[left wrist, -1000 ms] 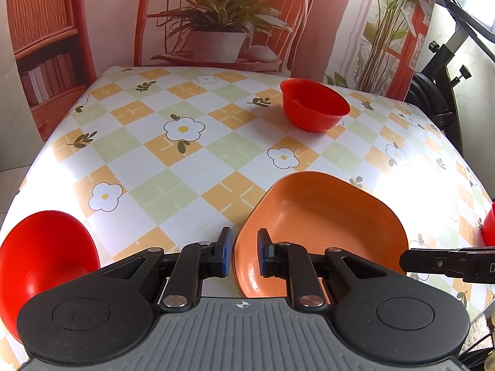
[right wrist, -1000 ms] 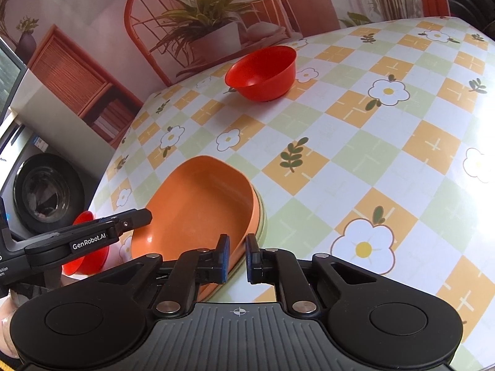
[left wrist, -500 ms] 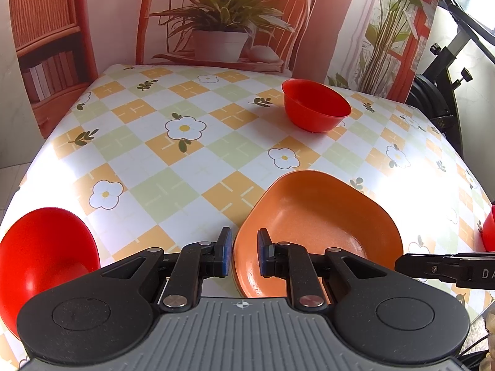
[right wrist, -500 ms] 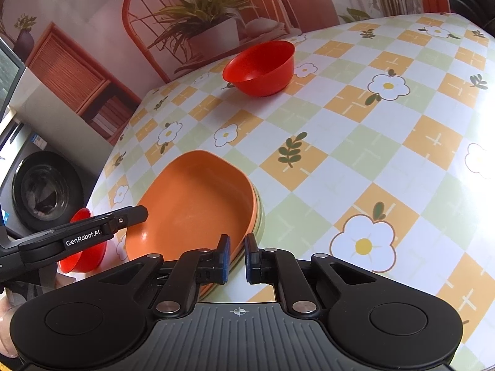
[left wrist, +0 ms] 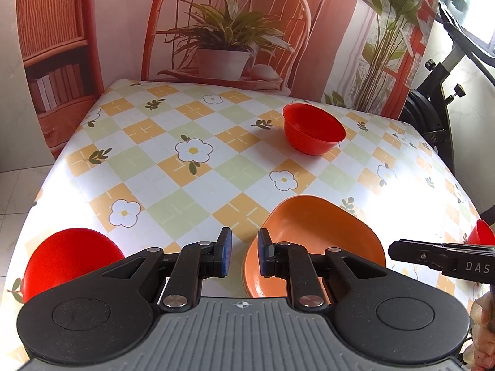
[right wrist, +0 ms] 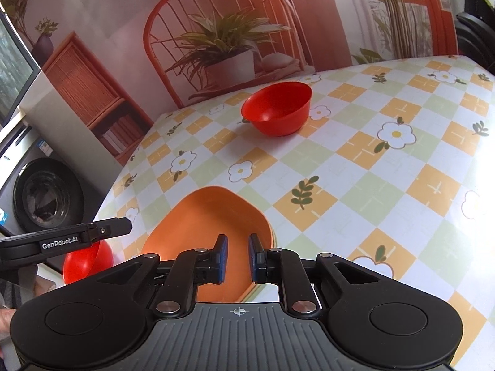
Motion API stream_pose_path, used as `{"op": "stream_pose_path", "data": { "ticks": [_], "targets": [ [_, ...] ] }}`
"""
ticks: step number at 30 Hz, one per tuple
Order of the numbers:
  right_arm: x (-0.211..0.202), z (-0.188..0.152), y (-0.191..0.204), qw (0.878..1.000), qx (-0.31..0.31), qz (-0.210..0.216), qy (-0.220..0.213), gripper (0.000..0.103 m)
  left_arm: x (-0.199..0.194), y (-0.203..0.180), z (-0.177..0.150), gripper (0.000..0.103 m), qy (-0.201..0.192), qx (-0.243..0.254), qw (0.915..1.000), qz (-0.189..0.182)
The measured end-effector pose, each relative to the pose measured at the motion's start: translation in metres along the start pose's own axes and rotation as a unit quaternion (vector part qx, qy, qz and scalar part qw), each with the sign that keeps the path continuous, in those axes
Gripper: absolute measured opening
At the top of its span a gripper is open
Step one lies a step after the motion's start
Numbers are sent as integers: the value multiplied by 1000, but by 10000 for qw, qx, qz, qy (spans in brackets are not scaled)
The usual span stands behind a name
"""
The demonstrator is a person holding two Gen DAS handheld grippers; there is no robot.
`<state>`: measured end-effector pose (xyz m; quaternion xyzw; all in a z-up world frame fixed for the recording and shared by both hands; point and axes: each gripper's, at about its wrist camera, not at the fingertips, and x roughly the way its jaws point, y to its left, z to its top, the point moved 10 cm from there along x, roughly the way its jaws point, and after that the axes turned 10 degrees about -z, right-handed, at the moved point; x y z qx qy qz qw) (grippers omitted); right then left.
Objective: Organize plates and bowls
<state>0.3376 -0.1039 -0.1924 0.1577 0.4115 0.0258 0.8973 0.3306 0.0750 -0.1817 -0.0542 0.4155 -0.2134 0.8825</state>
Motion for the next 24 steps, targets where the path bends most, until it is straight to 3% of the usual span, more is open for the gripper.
{"op": "stream_pose_path", "data": {
  "ticks": [9,10,12,24],
  "targets": [
    [6,28,40,9994,-180,120,-279,15,-39,49,-2,21,-1,-157,9997,204],
    [8,28,46,9993,-224,144,-270,16,-42,54,-3,22,14,-176,9996,232],
    [13,28,64,9988,-374,184,-243,16,-48,66,-6,37,12,-239,9993,290],
    [49,-1,177,9886,-1394,547,143,16,-71,125,-14,38,-239,-688,9958,559]
  ]
}}
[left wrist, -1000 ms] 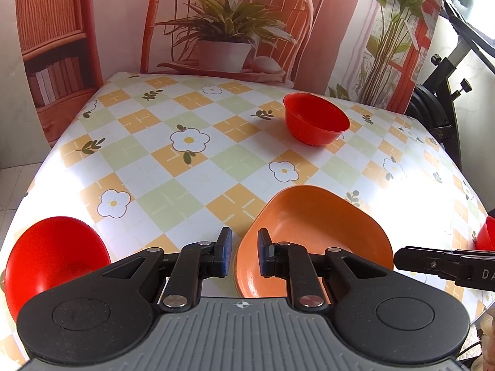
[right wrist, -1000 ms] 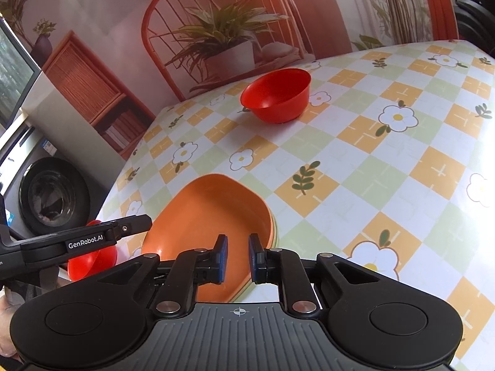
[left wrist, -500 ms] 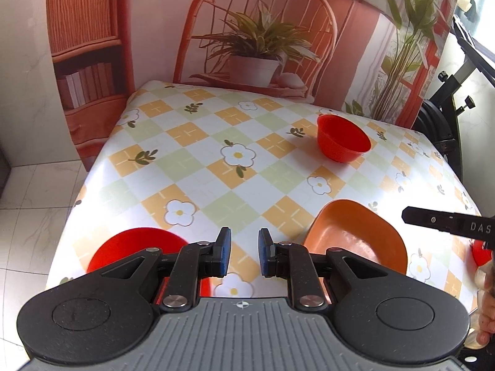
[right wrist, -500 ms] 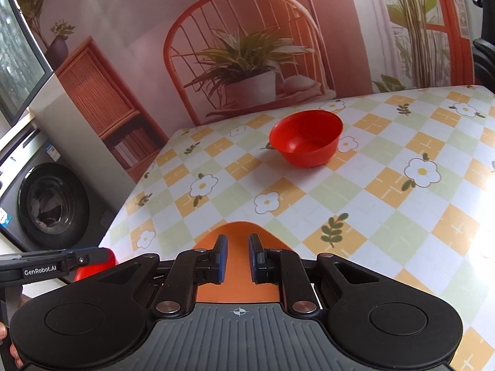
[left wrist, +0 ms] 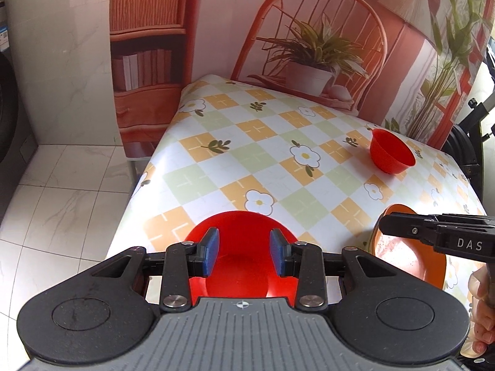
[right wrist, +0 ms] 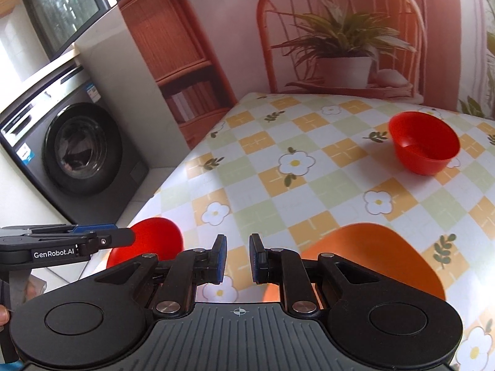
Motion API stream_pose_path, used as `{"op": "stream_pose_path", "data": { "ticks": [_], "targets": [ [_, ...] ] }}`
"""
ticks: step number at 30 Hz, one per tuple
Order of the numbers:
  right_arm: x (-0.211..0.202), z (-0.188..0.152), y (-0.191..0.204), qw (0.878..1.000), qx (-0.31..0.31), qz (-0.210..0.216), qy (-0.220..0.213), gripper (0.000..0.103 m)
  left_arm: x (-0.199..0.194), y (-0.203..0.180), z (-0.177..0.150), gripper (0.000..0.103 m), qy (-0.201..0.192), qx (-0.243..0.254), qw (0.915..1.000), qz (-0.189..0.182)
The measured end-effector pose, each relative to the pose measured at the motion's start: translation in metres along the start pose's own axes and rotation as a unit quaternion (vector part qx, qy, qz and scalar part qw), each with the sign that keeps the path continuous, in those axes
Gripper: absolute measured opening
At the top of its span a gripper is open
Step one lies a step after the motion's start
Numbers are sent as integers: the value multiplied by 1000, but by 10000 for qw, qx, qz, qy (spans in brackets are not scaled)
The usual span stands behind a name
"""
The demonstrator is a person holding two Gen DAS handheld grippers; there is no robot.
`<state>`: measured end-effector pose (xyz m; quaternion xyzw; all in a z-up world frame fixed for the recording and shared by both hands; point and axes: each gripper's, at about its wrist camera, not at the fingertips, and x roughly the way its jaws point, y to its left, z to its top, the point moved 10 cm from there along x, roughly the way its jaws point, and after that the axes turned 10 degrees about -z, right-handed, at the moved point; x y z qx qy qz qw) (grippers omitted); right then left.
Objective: Organize plates and bowls
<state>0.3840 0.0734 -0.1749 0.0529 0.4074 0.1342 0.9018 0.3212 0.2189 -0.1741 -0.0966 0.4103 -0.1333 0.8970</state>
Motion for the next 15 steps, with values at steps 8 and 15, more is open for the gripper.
{"op": "stream_pose_path", "data": {
  "ticks": [8,15],
  "targets": [
    [30,-13,44,9987,-338,195,321,16,-4,34,-9,38,-133,-464,9987,187],
    [43,-19,61,9971,-480,304,500,16,4,46,-24,38,-237,-1012,9946,84]
  ]
}}
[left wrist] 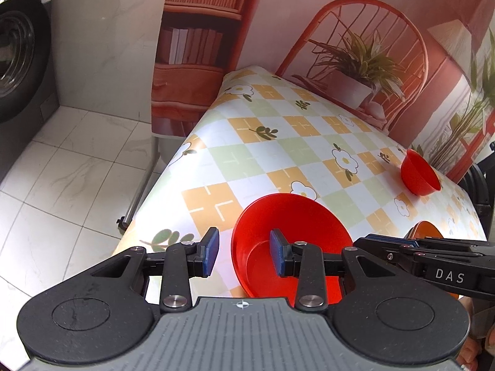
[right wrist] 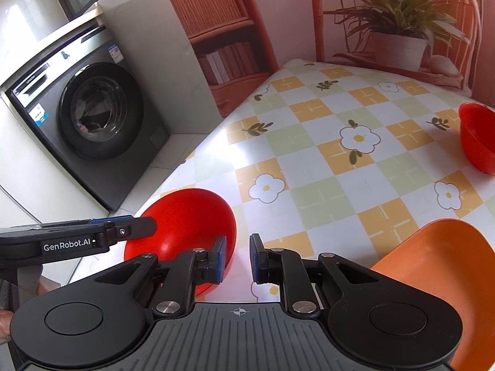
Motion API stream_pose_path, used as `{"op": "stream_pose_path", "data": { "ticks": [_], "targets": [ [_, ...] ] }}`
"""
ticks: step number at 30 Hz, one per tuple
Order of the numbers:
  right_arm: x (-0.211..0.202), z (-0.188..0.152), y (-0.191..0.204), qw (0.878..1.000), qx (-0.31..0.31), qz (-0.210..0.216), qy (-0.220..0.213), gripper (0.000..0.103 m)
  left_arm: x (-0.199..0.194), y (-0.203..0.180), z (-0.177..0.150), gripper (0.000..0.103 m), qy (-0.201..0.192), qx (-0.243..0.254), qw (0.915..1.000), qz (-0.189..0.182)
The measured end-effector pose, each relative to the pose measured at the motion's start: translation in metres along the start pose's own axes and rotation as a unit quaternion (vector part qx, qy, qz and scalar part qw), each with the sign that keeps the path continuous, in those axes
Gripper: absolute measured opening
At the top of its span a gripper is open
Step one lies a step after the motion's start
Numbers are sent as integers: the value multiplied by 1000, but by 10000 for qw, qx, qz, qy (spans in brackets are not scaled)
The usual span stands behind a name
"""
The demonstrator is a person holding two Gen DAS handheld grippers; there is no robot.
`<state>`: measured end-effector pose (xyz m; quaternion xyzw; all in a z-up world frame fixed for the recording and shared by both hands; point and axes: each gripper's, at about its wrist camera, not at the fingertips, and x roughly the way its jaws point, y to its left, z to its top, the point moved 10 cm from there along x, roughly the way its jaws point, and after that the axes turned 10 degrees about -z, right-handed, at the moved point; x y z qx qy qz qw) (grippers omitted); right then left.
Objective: Organize plates and bowls
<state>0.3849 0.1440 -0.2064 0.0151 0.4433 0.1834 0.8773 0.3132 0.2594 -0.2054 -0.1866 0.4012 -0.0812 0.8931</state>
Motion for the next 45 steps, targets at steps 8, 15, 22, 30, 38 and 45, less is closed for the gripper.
{"op": "stream_pose_path", "data": {
  "ticks": [8,15,22,30,38,45],
  "targets": [
    [11,-8,7,9998,-89,49,176,16,2,6,-13,36,-214,-559,9980,-178],
    [10,-11,8,9996,-96,186,183,9,0,4,-24,25,-201,-468,9986,-135],
    [-7,-11,1,9992,93,391,57,8,-12,-2,-31,25,-245,-714,9968,-243],
    [-35,-6,-22,9977,444,489,-177,8,-22,-34,-31,25,-258,-557,9973,-397],
    [-67,1,-49,9945,706,519,-568,9,-27,-72,-27,25,-193,-283,9983,-480],
    [-96,11,-91,9866,1211,571,-933,9,-24,-116,-19,25,-88,65,9982,-586]
  ]
}}
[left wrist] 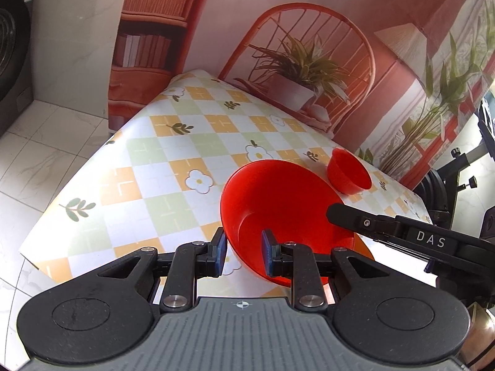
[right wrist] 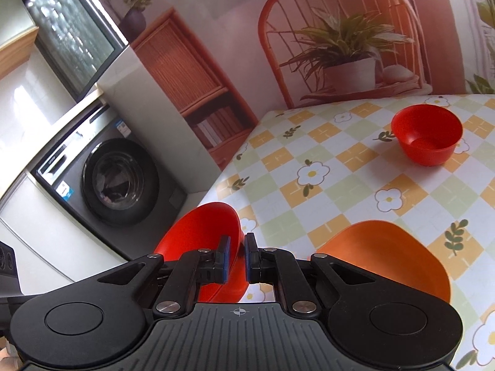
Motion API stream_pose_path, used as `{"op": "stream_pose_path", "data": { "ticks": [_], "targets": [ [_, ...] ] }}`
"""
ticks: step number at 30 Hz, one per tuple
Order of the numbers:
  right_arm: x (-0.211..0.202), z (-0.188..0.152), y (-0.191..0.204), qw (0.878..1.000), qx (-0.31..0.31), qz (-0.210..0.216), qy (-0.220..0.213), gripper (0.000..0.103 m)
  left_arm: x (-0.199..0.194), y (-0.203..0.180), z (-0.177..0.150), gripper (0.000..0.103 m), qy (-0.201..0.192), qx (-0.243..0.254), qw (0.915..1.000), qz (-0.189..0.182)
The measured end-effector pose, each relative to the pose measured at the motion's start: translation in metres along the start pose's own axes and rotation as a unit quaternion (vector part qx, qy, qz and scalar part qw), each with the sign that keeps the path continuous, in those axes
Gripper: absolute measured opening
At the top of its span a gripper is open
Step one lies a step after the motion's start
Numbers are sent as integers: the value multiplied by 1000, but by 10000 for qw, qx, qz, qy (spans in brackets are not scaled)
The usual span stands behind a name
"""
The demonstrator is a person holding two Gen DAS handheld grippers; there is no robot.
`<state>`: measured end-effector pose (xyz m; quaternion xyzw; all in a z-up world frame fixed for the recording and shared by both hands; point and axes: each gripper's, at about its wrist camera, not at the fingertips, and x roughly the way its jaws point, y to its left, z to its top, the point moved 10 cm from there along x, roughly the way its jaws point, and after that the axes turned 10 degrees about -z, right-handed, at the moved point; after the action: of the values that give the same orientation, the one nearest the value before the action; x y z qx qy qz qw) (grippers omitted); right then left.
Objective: Organize plates and bowls
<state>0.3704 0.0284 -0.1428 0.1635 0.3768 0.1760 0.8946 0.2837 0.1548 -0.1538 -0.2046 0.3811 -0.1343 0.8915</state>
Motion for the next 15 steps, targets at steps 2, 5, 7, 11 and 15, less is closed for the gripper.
{"op": "stream_pose_path", "data": {
  "ticks": [2,5,7,11,15],
  "targets": [
    [-10,10,-12,9998,131,-15,-157,9,4,-18,5,25,9,171,9998,-70],
    [-26,25,-34,9987,334,-35,-377,9,10,-45,13,25,11,410,9990,-198],
    [-38,37,-50,9972,481,-68,-565,9,14,-66,19,25,4,601,9978,-295],
    [-62,58,-82,9943,598,-172,-863,9,24,-106,28,25,32,953,9941,-513],
    [-85,80,-112,9893,789,-289,-1191,9,37,-143,32,25,97,1231,9897,-719]
  ]
}}
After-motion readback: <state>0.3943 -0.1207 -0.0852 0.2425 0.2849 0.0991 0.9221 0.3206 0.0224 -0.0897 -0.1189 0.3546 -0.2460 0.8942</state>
